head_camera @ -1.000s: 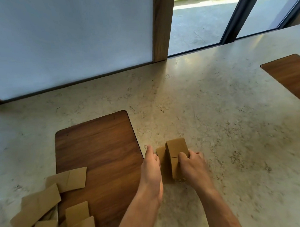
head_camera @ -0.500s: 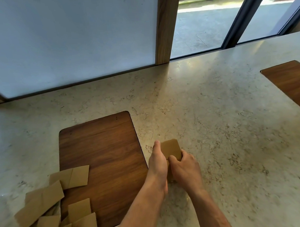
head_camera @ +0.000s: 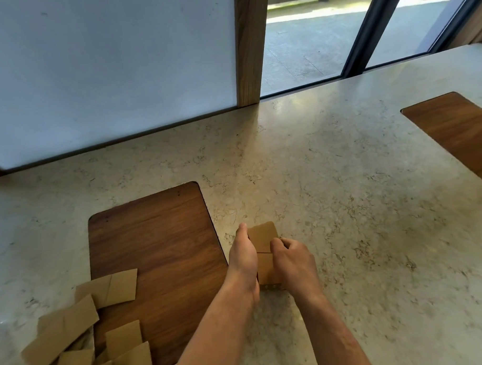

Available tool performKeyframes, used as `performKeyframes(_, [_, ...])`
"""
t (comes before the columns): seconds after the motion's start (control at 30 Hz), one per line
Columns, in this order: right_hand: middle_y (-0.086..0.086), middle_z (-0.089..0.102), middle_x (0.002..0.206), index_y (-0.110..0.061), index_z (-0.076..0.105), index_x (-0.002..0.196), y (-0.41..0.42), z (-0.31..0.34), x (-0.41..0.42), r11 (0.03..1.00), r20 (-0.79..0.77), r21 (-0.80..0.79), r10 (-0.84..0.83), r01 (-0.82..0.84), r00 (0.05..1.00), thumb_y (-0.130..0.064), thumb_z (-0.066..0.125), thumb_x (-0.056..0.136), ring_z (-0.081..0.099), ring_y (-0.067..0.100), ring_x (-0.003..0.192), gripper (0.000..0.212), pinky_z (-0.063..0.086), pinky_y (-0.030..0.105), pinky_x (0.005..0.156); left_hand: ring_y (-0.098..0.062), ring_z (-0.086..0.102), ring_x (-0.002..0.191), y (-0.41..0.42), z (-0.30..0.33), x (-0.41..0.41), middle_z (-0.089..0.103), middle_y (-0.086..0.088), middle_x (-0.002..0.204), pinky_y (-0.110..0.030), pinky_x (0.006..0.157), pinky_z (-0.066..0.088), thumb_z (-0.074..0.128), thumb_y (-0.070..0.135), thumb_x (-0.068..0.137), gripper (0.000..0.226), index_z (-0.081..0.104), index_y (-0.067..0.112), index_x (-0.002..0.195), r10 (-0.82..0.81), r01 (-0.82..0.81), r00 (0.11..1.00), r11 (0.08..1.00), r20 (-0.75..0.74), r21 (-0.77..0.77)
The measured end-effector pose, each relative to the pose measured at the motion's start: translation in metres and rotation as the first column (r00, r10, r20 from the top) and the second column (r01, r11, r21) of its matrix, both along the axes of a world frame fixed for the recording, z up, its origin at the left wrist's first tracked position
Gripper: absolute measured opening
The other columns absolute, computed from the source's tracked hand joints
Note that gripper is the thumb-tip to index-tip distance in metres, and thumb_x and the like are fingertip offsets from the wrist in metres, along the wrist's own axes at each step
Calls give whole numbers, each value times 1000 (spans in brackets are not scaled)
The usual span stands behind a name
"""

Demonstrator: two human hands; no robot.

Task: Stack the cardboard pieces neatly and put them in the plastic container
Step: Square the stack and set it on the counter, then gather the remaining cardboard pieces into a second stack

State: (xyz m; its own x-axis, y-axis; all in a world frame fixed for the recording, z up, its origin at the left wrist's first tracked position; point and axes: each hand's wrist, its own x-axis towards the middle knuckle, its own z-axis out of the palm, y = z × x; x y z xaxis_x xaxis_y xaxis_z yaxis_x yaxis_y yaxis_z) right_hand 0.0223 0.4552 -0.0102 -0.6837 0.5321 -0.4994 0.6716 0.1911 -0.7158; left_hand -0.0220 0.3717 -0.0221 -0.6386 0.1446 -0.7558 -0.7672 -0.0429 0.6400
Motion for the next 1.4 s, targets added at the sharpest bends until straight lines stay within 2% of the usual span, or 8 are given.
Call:
performKeyframes(0.1, [-4,61,59,-18,63,64,4,1,1,999,-6,-34,-12,11,1000,-34,49,98,52,12,55,41,37,29,52,-12,68,72,-2,0,1,71,14,53,-29,69,54,29,53,109,50,60,25,80,1,-1,1000,1000,-3,31])
performKeyframes(0.23, [-6,58,60,-21,60,65,10,9,1,999,-21,-28,-27,26,999,-35,44,102,51,11,57,43,36,29,53,2,66,48,-7,20,4,69,14,54,-15,45,51,29,49,111,41,54,31,84,10,-10,998,1000,-55,10])
performKeyframes(0.37, [-4,61,139,-21,53,146,5,28,0,971,-115,56,236,-231,965,-35,40,107,55,16,128,43,45,34,103,-18,58,124,-30,33,4,62,3,132,-38,109,44,28,54,108,58,50,17,146,2,-49,965,984,-263,-171])
performKeyframes(0.57, [-4,43,157,-25,48,149,-62,60,-17,774,-254,369,616,-514,746,-32,49,104,31,15,147,46,30,38,122,-8,65,103,-127,53,-5,69,6,112,-12,76,42,43,43,106,41,62,18,132,-279,-117,736,845,-617,-522])
performKeyframes(0.7, [-8,57,129,-25,64,130,-135,42,-14,694,-234,316,718,-647,655,-28,56,102,54,8,117,29,45,19,96,-9,68,76,-208,40,25,72,6,85,-17,63,50,53,29,105,19,70,23,103,-203,-213,812,770,-547,-602])
performKeyframes(1.07, [7,31,157,-24,35,158,-264,-36,-58,251,225,493,888,-833,401,-50,69,93,26,37,146,78,24,49,124,-20,67,79,-347,-7,115,72,-9,86,-42,73,55,54,21,103,18,70,26,97,175,-375,901,776,-398,-508])
performKeyframes(1.3, [2,65,115,-24,52,113,-241,-26,-67,803,-78,208,582,-558,809,-27,77,91,61,9,86,34,53,21,61,-18,63,66,-359,-9,100,69,-6,78,-34,61,51,55,24,105,16,69,20,97,197,-389,883,814,-425,-432])
performKeyframes(1.4, [-1,68,116,-27,57,116,-253,-7,-51,930,-185,-155,303,-332,935,-32,66,100,67,15,97,19,63,34,79,-20,72,69,-347,-2,85,75,-11,89,-32,60,57,58,39,102,30,70,12,108,300,-392,876,899,-378,-196])
